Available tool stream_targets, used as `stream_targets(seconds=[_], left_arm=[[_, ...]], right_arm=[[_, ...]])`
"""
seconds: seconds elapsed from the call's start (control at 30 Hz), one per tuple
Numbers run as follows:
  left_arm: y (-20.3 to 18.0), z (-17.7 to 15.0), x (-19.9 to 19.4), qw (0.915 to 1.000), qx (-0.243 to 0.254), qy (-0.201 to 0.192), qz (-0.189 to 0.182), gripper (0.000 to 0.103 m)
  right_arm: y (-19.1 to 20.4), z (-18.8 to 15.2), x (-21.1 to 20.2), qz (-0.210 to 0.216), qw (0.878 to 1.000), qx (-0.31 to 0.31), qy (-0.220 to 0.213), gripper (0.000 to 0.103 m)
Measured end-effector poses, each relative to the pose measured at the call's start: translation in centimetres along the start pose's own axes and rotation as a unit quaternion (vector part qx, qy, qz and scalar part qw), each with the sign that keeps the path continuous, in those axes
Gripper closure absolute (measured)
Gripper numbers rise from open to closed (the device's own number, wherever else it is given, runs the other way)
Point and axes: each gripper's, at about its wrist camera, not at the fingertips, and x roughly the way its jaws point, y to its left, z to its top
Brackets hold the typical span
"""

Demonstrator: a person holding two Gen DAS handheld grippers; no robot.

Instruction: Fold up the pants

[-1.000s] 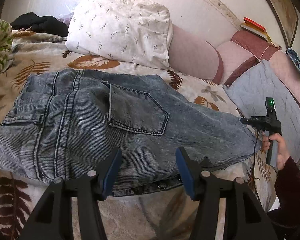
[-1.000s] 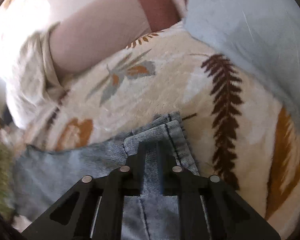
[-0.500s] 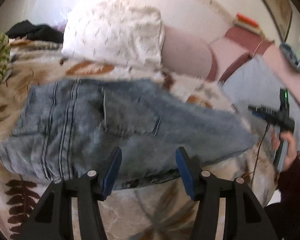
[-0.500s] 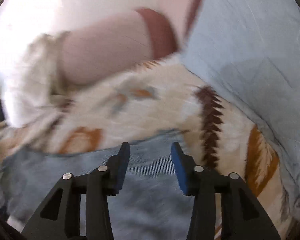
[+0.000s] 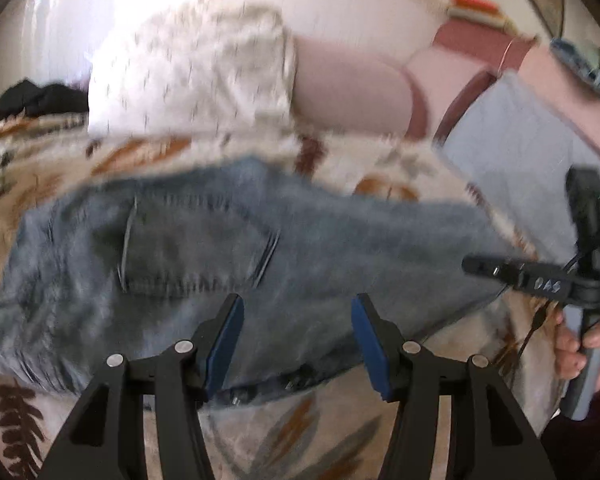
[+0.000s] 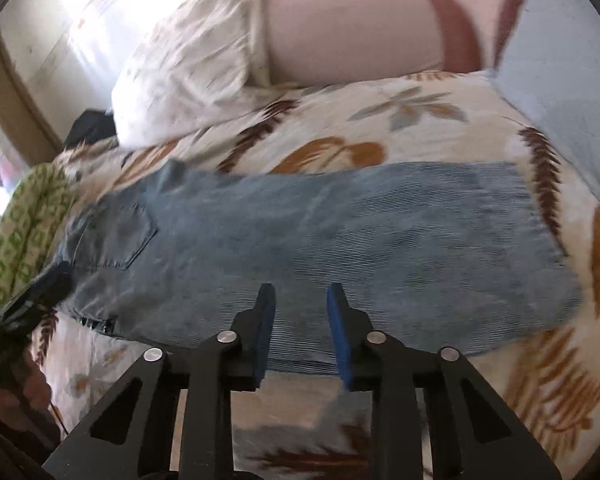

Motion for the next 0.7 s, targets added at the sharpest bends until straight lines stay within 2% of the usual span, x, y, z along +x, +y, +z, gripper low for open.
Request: stream_targets(seconds=[0.07, 0.1, 0.17, 0.23, 0.3, 0.4, 0.5, 0.6, 0.7], left_arm=[[0.8, -0.9, 1.4, 0.9989, -0.010, 0.045, 0.000, 0.046], [1.1, -1.2, 1.5, 0.9986, -0.013, 0.052, -0.003, 0.046], [0.8, -1.5, 1.3, 0.9982, 0.004, 0.060, -0.003, 0.046], [0.4, -2.0, 1.3, 0.9973, 0.022, 0.070, 0.005, 0.046], [-0.2, -2.4, 1.3, 0.9962, 0.048, 0.071, 0.015, 0.046], [-0.2, -2.3, 1.3, 0.9961, 0.052, 0.069, 0.015, 0.046], [0.6, -1.6, 0.5, 0.9985, 0.017, 0.053, -0.005, 0.046], [1.2, -0.8, -1.0, 0.9988, -0.017, 0.020, -0.041, 0.046], [1.2, -0.1, -2.4, 0.9979, -0.024, -0.028, -0.053, 0.046]], right_arm=[[1.2, -0.2, 1.0, -0.002, 1.000, -0.012, 0.010, 0.079], [1.5, -0.4, 1.6, 0.001, 1.000, -0.013, 0.020, 0.079], [2.2, -1.3, 3.2, 0.010, 0.998, -0.021, 0.058, 0.079], [2.8, -2.6, 4.2, -0.007, 0.995, -0.042, 0.092, 0.078], [3.4, -3.4, 4.0, -0.024, 0.994, -0.061, 0.090, 0.078], [3.2, -3.8, 3.6, -0.020, 0.994, -0.047, 0.100, 0.078], [2.9, -3.8, 3.7, -0.013, 0.994, -0.044, 0.102, 0.078], [2.3, -3.4, 3.0, 0.010, 0.995, -0.032, 0.097, 0.078], [2.1, -2.1, 1.4, 0.040, 0.997, -0.025, 0.061, 0.078]])
